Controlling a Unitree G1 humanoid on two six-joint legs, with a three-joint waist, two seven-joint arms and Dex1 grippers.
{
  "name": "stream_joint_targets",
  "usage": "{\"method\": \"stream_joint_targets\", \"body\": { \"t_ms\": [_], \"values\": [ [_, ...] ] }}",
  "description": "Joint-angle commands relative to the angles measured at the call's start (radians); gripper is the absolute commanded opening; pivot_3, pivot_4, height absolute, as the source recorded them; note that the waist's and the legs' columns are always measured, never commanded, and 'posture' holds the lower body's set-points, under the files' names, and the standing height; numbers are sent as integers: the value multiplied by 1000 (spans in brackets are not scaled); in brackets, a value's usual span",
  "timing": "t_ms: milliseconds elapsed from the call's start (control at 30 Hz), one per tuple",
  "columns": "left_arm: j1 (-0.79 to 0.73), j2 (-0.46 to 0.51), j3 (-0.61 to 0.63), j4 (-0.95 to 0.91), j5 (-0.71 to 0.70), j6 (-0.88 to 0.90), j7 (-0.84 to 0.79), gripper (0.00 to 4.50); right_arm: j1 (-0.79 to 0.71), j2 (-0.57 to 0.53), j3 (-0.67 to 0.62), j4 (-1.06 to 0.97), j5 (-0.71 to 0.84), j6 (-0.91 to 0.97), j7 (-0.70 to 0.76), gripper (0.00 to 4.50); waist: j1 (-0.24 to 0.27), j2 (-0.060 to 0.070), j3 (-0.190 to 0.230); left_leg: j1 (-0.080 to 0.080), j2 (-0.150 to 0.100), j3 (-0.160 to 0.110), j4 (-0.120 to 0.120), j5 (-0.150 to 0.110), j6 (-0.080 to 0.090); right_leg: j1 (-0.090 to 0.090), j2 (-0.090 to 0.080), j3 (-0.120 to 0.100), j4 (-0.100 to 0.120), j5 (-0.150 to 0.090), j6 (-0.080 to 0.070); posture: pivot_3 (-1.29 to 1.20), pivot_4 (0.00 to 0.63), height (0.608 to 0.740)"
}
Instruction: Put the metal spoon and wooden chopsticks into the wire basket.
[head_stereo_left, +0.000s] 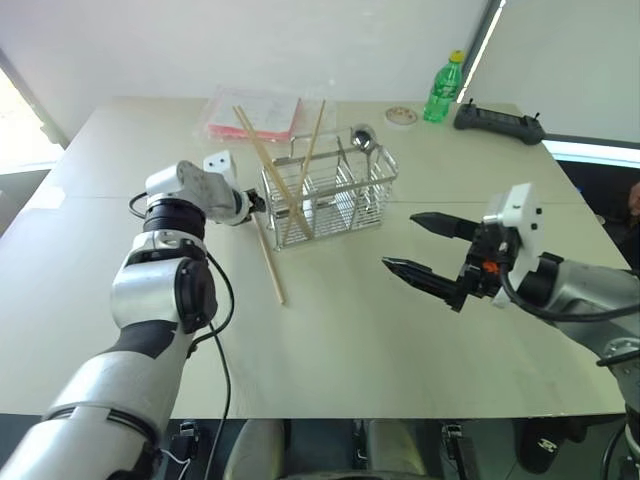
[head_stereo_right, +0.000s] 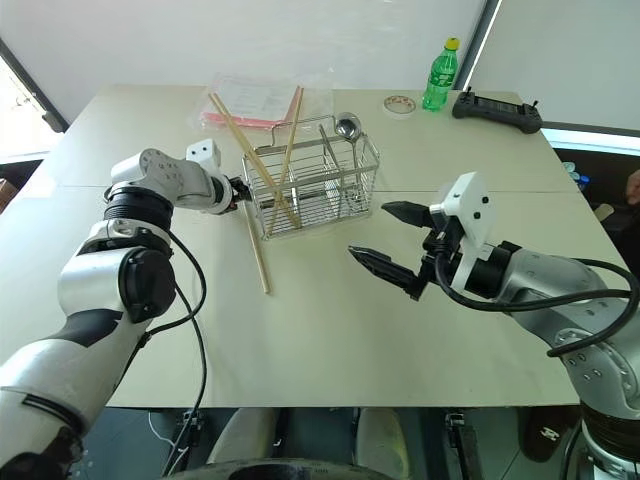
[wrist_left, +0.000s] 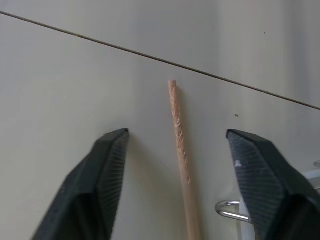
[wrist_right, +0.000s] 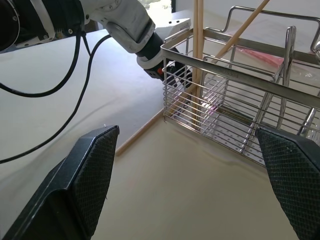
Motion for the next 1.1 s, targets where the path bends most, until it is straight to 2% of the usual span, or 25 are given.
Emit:
{"method": "stream_joint_targets", "body": {
  "t_ms": [33,100,133,500,667,833,967,1033,1100],
  "values": [
    [-12,-15,21,28,-12,7,-10,1169,-14,-4,-29,-21,17,-14,-5,4500,1,0,0,0,0,0,0,0,0,0,0,0,0,0,0,0,150,690],
    [-12,-10,29,33,-12,8,-6,148,-20,-5,-27,-16,17,-14,-5,4500,6,0,0,0,0,0,0,0,0,0,0,0,0,0,0,0,150,690],
    [-12,-7,35,35,-12,8,-1,19,-24,-5,-25,-13,17,-14,-4,4500,8,0,0,0,0,0,0,0,0,0,0,0,0,0,0,0,150,690],
    [-11,59,76,24,-9,0,34,19,-47,-6,-8,12,7,-13,14,4500,13,0,0,0,0,1,-1,0,0,-1,0,0,0,0,0,0,150,690],
    [1,160,12,-33,56,-134,-20,19,-51,-10,-6,20,10,-9,25,4500,-11,0,0,-1,1,1,-1,0,0,-3,1,0,1,0,0,0,150,690],
    [18,230,-34,-98,106,-261,-76,19,-59,-10,-1,31,12,-6,32,4500,-5,0,0,-1,1,1,-1,0,0,-3,0,0,0,0,0,0,150,690],
    [16,214,0,-287,37,-376,-192,19,-57,-10,-4,40,20,-1,40,4500,1,-2,1,-2,0,0,-1,0,0,-2,0,0,0,0,0,0,150,690],
    [33,216,-21,-453,7,-452,-313,19,-65,-10,-1,44,25,8,38,4500,2,-3,2,-3,0,-1,0,0,0,-3,0,-1,-1,0,0,0,150,690],
    [37,214,19,-619,-77,-481,-393,19,-71,-17,-7,46,35,18,42,4500,-6,-3,2,-3,1,0,-1,0,0,-3,0,0,-2,0,0,0,150,690]
  ]
}}
